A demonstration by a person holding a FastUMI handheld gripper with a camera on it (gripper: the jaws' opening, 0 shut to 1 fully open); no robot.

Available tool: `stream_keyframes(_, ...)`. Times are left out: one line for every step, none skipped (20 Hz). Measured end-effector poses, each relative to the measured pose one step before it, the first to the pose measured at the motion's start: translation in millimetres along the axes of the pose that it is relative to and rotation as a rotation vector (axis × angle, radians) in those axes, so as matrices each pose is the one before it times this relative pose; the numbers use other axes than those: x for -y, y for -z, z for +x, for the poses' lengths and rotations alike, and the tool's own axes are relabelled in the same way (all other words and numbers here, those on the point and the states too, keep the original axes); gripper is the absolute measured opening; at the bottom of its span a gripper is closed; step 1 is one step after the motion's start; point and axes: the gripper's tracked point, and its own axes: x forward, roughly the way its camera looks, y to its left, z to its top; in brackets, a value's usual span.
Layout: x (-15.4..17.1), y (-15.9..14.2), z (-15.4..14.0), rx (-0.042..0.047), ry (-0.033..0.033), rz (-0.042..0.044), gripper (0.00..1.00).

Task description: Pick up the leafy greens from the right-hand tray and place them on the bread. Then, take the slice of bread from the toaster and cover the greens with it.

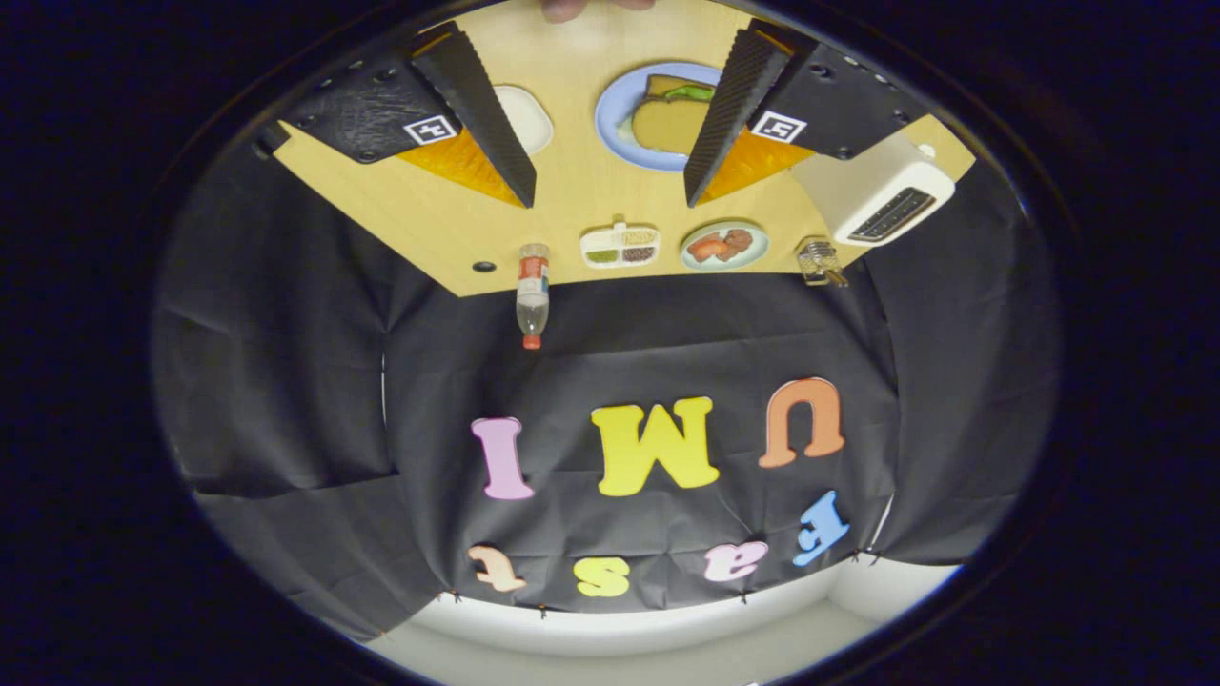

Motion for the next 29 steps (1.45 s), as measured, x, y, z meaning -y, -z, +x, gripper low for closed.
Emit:
stream_keyframes(3.46,-15.95,-11.96,0.03461,0.00488,-0.01954,0.96)
stream_keyframes(0.19,-12.06,-11.72,0.02599,-0.00704,-0.01239,0.95)
stream_keyframes(-2.57,-3.19,-7.94,0.0077,-0.01418,-0.00083,0.95)
stream_keyframes(-1.76,-2.49,-9.12,-0.00582,-0.01312,0.00177,0.96)
stream_keyframes(3.85,-5.74,-10.48,0.01345,0.00043,-0.00861,0.96)
stream_keyframes(4.15,-7.55,-9.93,0.02068,0.00633,-0.0134,0.96)
stream_keyframes(2.85,-5.04,-9.76,0.02011,0.0023,-0.00796,0.95)
stream_keyframes(1.31,-2.65,-8.19,0.00976,-0.00248,0.00101,0.95)
stream_keyframes(1.37,1.28,-5.9,0.00333,-0.00592,0.00777,0.95)
stream_keyframes(0.66,0.36,-5.96,-0.00181,-0.00803,0.00864,0.95)
stream_keyframes(2.12,-1.45,-5.93,0.00166,-0.00332,0.00428,0.95)
stream_keyframes(-0.49,-4.84,-4.66,0.01162,-0.00551,0.00194,0.96)
stream_keyframes(0.16,-1.93,-3.4,0.00744,0.00261,-0.00523,0.96)
stream_keyframes(-2.35,-1.92,-2.95,0.00331,-0.00153,-0.00937,0.96)
stream_keyframes(-4.66,1.34,-1.44,-0.00174,-0.00692,-0.00771,0.96)
stream_keyframes(-4.87,-0.57,-1.13,-0.00289,-0.01293,-0.00237,0.96)
stream_keyframes(-2.81,1.32,0.1,-0.00696,-0.00705,-0.00149,0.95)
stream_keyframes(-1.97,0.0,-0.23,-0.00443,-0.00178,-0.00061,0.95)
stream_keyframes(0.56,-1.04,0.84,0.00091,0.00355,-0.00353,0.95)
stream_keyframes(0.42,-0.35,1.43,-0.00382,0.00692,-0.00466,0.96)
stream_keyframes(-1.58,3.67,0.37,-0.00918,0.0022,-0.00088,0.96)
stream_keyframes(0.35,0.75,-0.08,-0.00411,0.00958,-0.00244,0.96)
stream_keyframes(2.06,-0.7,1.29,0.00041,0.00741,-0.00803,0.95)
stream_keyframes(-0.65,0.31,0.75,-0.00604,0.00077,-0.00021,0.95)
stream_keyframes(-2.18,3.77,1.58,-0.01024,-0.00441,0.00514,0.95)
stream_keyframes(-1.11,1.07,0.67,-0.00791,-0.00246,0.00359,0.96)
stream_keyframes(0.46,-0.46,0.19,-0.00225,0.00334,-0.00233,0.96)
stream_keyframes(-0.2,-0.56,1.07,0.00032,0.00271,-0.00202,0.95)
stream_keyframes(-0.35,0.49,2.28,-0.0036,0.00378,-0.00178,0.95)
